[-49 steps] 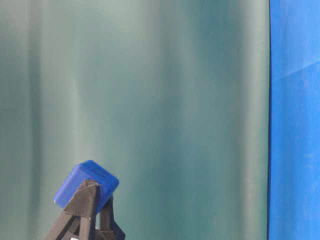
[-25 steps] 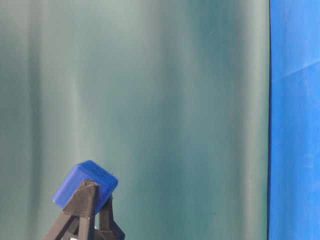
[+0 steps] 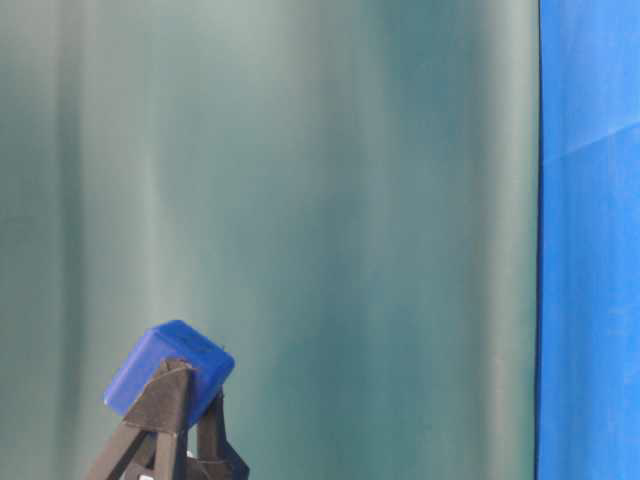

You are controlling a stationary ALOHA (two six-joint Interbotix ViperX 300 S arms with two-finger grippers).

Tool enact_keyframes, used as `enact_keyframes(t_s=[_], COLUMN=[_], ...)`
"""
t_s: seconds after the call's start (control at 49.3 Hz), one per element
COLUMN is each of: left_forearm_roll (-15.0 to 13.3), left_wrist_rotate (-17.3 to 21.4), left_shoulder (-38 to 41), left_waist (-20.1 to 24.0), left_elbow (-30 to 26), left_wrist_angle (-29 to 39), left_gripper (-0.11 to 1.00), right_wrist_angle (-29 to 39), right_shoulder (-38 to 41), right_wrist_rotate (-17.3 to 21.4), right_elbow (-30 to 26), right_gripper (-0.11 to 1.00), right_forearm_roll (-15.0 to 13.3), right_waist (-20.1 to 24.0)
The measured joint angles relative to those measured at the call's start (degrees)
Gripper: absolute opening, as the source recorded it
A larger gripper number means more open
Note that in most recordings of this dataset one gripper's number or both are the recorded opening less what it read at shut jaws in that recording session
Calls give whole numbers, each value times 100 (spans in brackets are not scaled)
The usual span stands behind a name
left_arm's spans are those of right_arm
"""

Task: Handover the blue block to the right arm after grasping it with the left arm, then place it in the designated position.
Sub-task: 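Lift the blue cube with the left gripper and raise it up, then move the right gripper to the cube held by the left gripper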

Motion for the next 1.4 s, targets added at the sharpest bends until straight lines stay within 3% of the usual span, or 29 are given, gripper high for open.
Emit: enact_keyframes(t_s=[0.325, 0.447, 1.401], left_forearm_roll=[0, 0, 0], left_wrist_rotate=[-18, -35, -44], left_shoulder=[0, 9, 0], left_waist=[18, 18, 26], left_elbow=[0, 0, 0], left_wrist_angle=[-9, -9, 0], left_gripper=[49, 49, 49], right_wrist_angle=[-70, -97, -211], right_shoulder=[0, 9, 26], right_wrist_rotate=[-1433, -1679, -1696], right_elbow=[-35, -35, -35], right_gripper=[94, 94, 94], right_forearm_roll=[-1143, -1441, -1503], right_waist=[9, 62, 88])
